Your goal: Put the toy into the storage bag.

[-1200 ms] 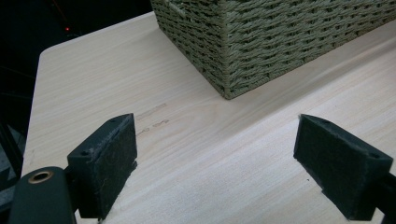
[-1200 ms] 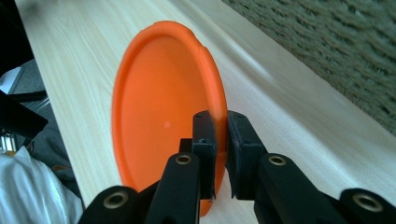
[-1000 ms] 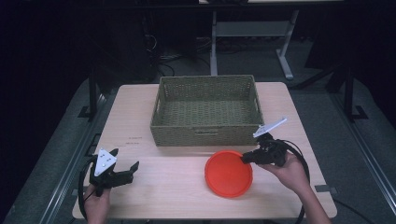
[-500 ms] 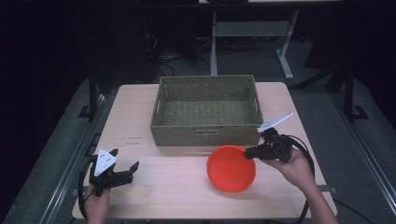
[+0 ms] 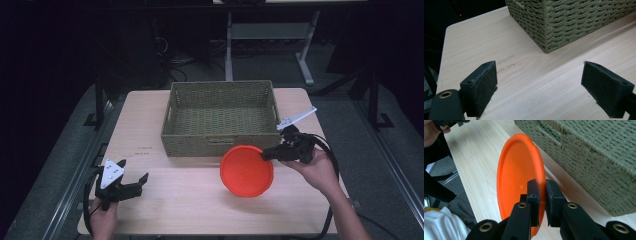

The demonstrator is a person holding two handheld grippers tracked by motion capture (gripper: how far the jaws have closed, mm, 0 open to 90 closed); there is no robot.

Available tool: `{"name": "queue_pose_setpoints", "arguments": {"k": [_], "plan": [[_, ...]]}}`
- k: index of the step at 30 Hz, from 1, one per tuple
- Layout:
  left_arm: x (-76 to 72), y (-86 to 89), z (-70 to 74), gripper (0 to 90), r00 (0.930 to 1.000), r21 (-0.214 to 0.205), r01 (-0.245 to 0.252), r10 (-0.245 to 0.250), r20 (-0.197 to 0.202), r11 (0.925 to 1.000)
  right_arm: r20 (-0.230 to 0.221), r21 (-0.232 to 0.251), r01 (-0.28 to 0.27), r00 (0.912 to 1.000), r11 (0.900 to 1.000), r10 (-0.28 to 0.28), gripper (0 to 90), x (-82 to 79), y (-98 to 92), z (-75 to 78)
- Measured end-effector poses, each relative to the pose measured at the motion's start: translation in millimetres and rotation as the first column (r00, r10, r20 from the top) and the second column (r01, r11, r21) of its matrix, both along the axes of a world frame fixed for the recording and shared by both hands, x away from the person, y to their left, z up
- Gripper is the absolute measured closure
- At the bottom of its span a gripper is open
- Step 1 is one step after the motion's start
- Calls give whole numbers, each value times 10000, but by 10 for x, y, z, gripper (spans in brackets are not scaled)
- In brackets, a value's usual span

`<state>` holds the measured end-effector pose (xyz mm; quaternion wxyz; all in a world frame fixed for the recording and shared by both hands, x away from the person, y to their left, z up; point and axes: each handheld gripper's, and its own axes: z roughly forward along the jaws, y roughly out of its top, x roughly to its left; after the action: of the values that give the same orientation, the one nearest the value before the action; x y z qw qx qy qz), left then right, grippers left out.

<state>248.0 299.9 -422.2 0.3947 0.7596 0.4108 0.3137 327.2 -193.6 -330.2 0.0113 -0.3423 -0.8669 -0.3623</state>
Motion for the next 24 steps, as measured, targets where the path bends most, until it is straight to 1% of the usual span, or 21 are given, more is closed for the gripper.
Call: {"name": "queue_pose_setpoints", "arguments": {"k": [4, 5, 7, 8, 9, 12, 13, 14, 15, 16, 17, 19, 20, 21, 24], "plan": [[2, -1, -2, 128, 10000, -34, 2, -1, 18, 10000, 38, -51, -7, 10000, 10000, 8, 824, 17, 14, 57], [3, -4, -3, 128, 10000, -36, 23, -23, -1, 10000, 160, -143, -50, 9999, 9999, 52, 824, 35, 22, 116], [4, -11, -5, 128, 10000, -101, 6, -6, 24, 9999, 196, -175, -38, 9998, 9998, 42, 824, 49, 29, 170], [4, -11, -5, 128, 10000, -101, 6, -6, 24, 9999, 196, -175, -38, 9998, 9998, 42, 824, 49, 29, 170], [3, -12, -3, 128, 10000, -107, 7, -6, 38, 9999, 206, -168, -31, 9998, 9999, 35, 824, 67, 38, 242], [5, -3, -1, 128, 10000, -43, 27, -27, 40, 10000, 307, -227, 35, 9995, 9997, -28, 824, 99, 49, 338], [5, -3, -1, 128, 10000, -43, 27, -27, 40, 10000, 307, -227, 35, 9995, 9997, -28, 824, 99, 49, 338], [4, 0, 0, 128, 10000, -39, 17, -17, 38, 10000, 391, -190, 50, 9992, 9998, -42, 824, 130, 43, 402], [4, 0, 0, 128, 10000, -39, 17, -17, 38, 10000, 391, -190, 50, 9992, 9998, -42, 824, 130, 43, 402], [5, 1, -1, 128, 10000, -49, 15, -15, 51, 10000, 361, -159, 61, 9993, 9999, -55, 824, 141, 40, 427], [2, -1, -3, 128, 10000, -95, -2, 3, 52, 10000, 394, -89, 77, 9992, 9999, -73, 824, 180, 30, 491], [2, -1, -3, 128, 10000, -103, -9, 9, 49, 9999, 361, -55, 139, 9993, 9999, -136, 824, 190, 30, 514], [3, 2, -1, 128, 10000, -77, 0, 1, 62, 10000, 378, -41, 147, 9992, 9999, -145, 824, 207, 24, 542], [3, 5, 1, 128, 10000, -80, -13, 14, 79, 10000, 475, -9, 191, 9987, 9998, -191, 824, 236, 16, 601], [1, 9, 2, 128, 10000, -101, -34, 34, 73, 9999, 548, 23, 282, 9981, 9996, -283, 824, 267, 18, 678]]}}
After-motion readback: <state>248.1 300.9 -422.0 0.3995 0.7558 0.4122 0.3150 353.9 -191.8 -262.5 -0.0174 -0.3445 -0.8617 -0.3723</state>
